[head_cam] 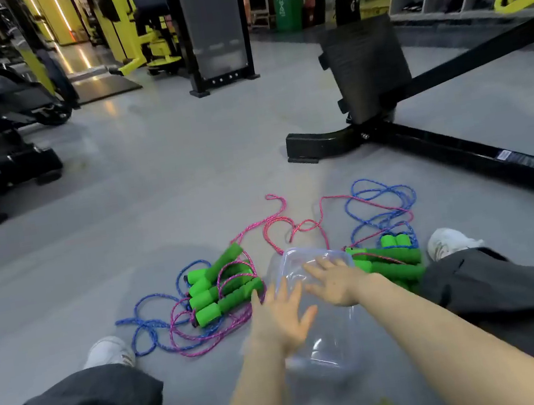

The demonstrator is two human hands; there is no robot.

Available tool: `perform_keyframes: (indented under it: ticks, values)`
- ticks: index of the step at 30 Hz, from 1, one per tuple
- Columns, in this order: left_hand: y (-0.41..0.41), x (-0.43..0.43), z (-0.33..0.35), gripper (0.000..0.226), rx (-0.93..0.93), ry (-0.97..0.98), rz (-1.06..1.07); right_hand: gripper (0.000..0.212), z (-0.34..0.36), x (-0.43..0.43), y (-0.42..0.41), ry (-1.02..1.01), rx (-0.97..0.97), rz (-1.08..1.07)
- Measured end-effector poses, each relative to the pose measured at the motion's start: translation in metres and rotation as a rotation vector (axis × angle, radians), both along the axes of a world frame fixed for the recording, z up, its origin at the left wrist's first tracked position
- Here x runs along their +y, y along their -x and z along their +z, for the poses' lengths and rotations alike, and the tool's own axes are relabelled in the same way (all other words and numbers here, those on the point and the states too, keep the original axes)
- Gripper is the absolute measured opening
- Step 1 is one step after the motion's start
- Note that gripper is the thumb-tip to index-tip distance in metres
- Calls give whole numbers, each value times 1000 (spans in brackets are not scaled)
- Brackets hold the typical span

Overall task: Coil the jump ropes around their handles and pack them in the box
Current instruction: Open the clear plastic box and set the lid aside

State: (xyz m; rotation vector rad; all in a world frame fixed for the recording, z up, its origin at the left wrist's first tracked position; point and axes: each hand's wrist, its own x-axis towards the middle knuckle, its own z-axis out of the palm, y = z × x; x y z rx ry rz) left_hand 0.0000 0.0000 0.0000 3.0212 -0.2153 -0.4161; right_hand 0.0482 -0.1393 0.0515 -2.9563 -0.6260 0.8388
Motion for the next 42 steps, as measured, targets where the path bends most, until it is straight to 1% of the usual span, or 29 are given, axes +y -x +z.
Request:
perform_keyframes:
  ticks: [2, 3, 4, 5, 6, 7, 9, 10, 12, 13, 15, 17, 19, 20, 23, 24, 27, 29, 31, 32, 34, 35, 36, 37, 38, 39, 40, 42]
  values:
    - [-3, -4, -17, 66, 64, -13, 50, 58, -13, 5, -9, 10, 7, -47]
    - [-3, -7, -28, 72, 98, -30, 75, 58, -22, 7, -15, 37, 4, -57]
    - [-5, -9, -38, 88, 97, -16, 77, 58, -32, 9, -21, 65, 3, -61]
    - [-4, -12, -43, 108, 94, 20, 96, 57, -38, 9, -26, 74, -2, -62]
    - [-4, -12, -49, 121, 81, 38, 117, 56, -45, 10, -31, 74, -8, -61]
    - [-5, -10, -53, 120, 67, 51, 146, 56, -51, 10, -37, 65, -26, -61]
    - [-5, -2, -63, 94, -93, 26, 144, 56, -60, 11, -48, 47, -78, -80]
    - [-4, 1, -65, 83, -83, 18, 104, 57, -65, 10, -53, 38, -93, -99]
    - [-7, 15, -72, 75, -57, 29, 21, 60, -72, 8, -59, 30, -115, -157]
    - [-10, 25, -73, 74, -51, 59, -11, 63, -75, 7, -61, 16, -114, -198]
    - [-17, 45, -73, 75, -107, 74, -77, 68, -82, 4, -64, -51, -98, -307]
    - [-25, 63, -68, 76, -139, 13, -95, 72, -84, 4, -64, -99, -110, -382]
    - [-28, 77, -63, 80, -119, -71, -28, 72, -83, 5, -63, -115, -140, -440]
    - [-28, 82, -60, 81, -110, -89, 20, 68, -82, 6, -63, -117, -142, -462]
    - [-25, 81, -51, 85, -129, -62, 177, 58, -77, 3, -64, -129, -99, -508]
    - [-25, 78, -53, 83, -158, -67, 213, 56, -77, 1, -63, -153, -70, -534]
    - [-25, 60, -58, 57, -108, 7, 321, 52, -86, -5, -64, -333, 55, -655]
    - [-24, 54, -63, 56, -127, 62, 358, 53, -94, -11, -62, -494, 129, -763]
    - [-23, 53, -66, 57, -144, 65, 365, 59, -103, -17, -59, -711, 241, -933]
    - [-23, 54, -67, 57, -147, 54, 362, 58, -104, -19, -57, -799, 301, -997]
    - [-22, 55, -67, 59, -152, 37, 348, 50, -109, -24, -56, -915, 372, -1041]
    - [-21, 55, -67, 63, -160, 35, 346, 48, -112, -25, -56, -967, 384, -1049]
    - [-21, 55, -67, 73, -168, 35, 343, 47, -115, -26, -56, -1010, 394, -1055]
    - [-21, 54, -68, 83, -170, 31, 337, 46, -115, -26, -56, -1037, 391, -1055]
    - [-21, 54, -68, 87, -173, 28, 337, 44, -115, -25, -56, -1056, 376, -1054]
    - [-21, 55, -68, 87, -181, 29, 343, 42, -115, -24, -56, -1068, 364, -1060]
    - [-22, 56, -68, 82, -183, 25, 350, 40, -115, -24, -55, -1077, 357, -1067]
    - [-23, 57, -69, 63, -170, 20, 358, 35, -114, -25, -53, -1102, 354, -1064]
